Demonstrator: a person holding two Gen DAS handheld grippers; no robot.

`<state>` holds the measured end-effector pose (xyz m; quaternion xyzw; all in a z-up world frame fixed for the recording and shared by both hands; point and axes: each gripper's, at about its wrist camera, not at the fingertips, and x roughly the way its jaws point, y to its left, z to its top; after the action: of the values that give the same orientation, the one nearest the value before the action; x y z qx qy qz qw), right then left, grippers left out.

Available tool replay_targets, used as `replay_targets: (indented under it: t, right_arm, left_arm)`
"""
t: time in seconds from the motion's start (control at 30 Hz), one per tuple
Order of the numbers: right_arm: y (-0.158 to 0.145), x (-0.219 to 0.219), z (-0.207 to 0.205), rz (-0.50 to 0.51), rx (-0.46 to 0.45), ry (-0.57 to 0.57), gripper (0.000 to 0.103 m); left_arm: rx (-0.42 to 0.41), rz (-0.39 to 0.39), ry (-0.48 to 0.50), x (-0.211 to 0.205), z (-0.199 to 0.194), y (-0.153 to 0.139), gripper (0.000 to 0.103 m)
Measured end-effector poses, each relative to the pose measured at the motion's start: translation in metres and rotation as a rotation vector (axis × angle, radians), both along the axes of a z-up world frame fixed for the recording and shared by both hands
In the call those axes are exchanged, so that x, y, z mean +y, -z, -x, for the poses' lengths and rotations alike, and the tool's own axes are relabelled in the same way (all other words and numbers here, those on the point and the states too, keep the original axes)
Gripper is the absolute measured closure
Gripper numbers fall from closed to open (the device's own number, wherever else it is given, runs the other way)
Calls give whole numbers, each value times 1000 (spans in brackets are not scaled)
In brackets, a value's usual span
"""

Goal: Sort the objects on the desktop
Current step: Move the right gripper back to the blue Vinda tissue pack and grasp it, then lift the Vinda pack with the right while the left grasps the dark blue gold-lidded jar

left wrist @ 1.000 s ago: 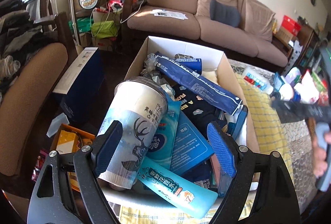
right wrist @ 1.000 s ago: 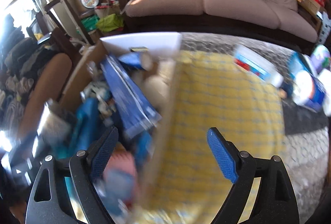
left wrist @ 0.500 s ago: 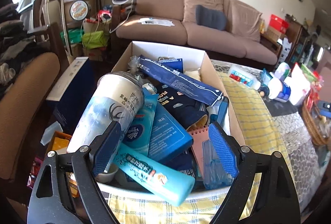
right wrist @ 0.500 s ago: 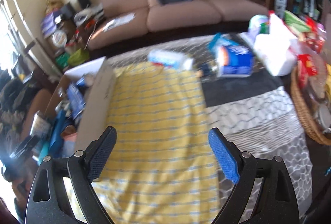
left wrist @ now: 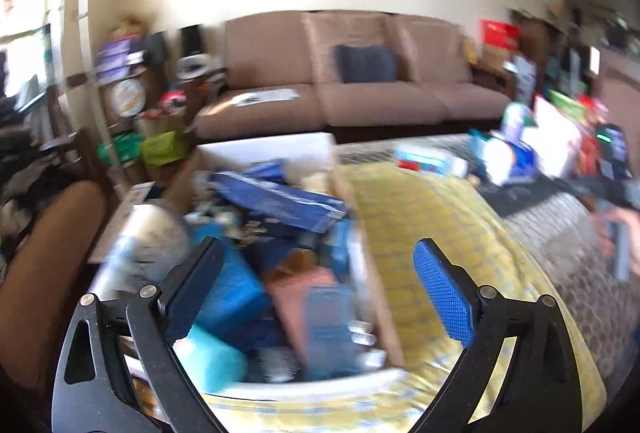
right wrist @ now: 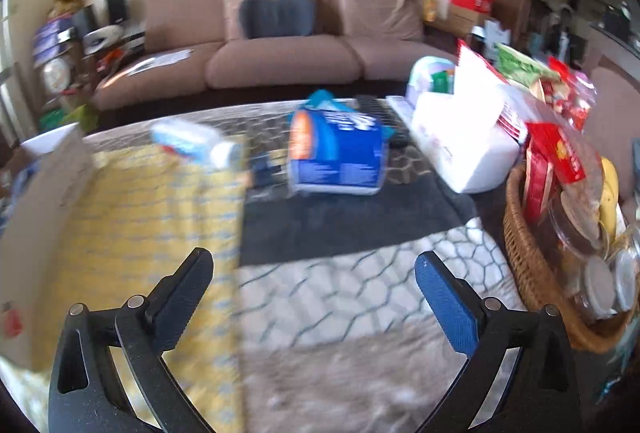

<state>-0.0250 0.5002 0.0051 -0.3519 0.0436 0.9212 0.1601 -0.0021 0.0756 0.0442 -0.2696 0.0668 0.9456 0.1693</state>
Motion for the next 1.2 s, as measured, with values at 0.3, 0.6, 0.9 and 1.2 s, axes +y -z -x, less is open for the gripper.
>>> replay_targets:
  t: [0.3, 0.6, 0.9, 1.2]
  right_arm:
    - [22, 74, 57, 86, 70, -16, 1]
    - [19, 61, 147, -3, -4, -61, 0]
    - [32, 59, 176, -172, -103, 48, 0]
    - [60, 93, 168, 138, -163, -4, 1]
  left_arm:
    - [-76, 73, 176, 58, -20, 33, 7]
    - [-156, 98, 219, 72, -18, 58, 7]
    - [-190, 29, 216, 55, -12, 49, 7]
    - [-159, 6, 231, 53, -18, 33, 7]
